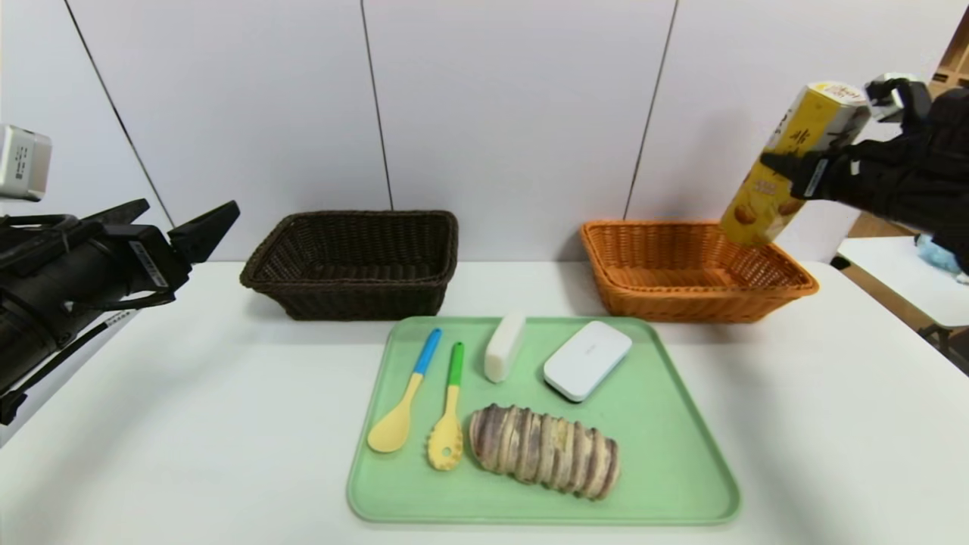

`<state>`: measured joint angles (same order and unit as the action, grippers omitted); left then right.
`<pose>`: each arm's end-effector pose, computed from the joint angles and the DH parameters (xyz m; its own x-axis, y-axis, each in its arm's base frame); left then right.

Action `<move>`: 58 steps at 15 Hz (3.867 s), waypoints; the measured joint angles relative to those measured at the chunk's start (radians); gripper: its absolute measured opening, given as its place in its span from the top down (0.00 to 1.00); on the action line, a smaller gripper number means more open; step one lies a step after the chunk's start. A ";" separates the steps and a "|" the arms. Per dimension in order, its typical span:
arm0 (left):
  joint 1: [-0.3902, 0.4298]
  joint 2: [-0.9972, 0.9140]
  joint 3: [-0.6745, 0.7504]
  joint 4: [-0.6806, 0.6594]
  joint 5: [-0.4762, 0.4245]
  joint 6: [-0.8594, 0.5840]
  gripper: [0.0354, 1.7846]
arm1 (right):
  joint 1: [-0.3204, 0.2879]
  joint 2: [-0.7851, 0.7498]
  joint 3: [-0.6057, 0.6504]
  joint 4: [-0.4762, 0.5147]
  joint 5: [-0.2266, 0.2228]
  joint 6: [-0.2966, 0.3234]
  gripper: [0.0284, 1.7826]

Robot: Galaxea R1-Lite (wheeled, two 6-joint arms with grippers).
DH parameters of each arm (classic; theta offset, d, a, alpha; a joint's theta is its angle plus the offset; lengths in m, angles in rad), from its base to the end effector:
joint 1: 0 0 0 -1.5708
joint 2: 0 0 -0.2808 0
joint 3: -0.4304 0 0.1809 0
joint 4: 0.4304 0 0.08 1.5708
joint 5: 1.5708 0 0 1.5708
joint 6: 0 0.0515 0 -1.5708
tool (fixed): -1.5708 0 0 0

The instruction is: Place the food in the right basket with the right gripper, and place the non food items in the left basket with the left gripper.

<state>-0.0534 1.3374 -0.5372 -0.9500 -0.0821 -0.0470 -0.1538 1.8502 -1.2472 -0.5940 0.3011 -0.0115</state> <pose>0.2330 -0.0167 0.2274 0.9797 -0.1345 0.1487 0.1410 0.9894 -0.0342 0.3826 -0.0439 0.2377 0.9891 0.1468 -0.0086 -0.1468 0.9891 -0.0088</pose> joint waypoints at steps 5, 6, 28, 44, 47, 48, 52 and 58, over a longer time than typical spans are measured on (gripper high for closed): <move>0.001 0.013 -0.001 0.000 0.001 -0.002 0.06 | 0.037 0.183 -0.105 -0.005 -0.071 -0.005 0.53; 0.000 0.015 -0.001 0.000 0.001 -0.002 0.06 | 0.040 0.198 -0.107 -0.005 -0.072 -0.005 0.53; 0.000 0.054 -0.001 -0.029 0.001 -0.005 0.06 | 0.059 0.100 -0.073 0.127 -0.097 -0.001 0.53; 0.000 0.054 -0.001 -0.029 0.001 -0.006 0.06 | 0.053 0.123 -0.039 0.013 -0.143 -0.006 0.32; 0.000 0.055 0.000 -0.029 0.001 -0.006 0.06 | 0.053 0.136 -0.037 -0.043 -0.150 -0.006 0.23; 0.000 0.055 0.000 -0.029 0.001 -0.006 0.06 | 0.051 0.137 -0.037 -0.067 -0.151 -0.005 0.21; 0.000 0.058 0.000 -0.029 0.001 -0.006 0.06 | 0.046 0.095 0.009 -0.042 -0.150 -0.018 0.14; 0.000 0.059 0.000 -0.029 0.001 -0.027 0.06 | 0.040 -0.133 0.337 0.011 -0.140 -0.019 0.09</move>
<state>-0.0534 1.3964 -0.5377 -0.9789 -0.0809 -0.0740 -0.1140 1.7170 -0.9100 -0.5826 0.1611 -0.0306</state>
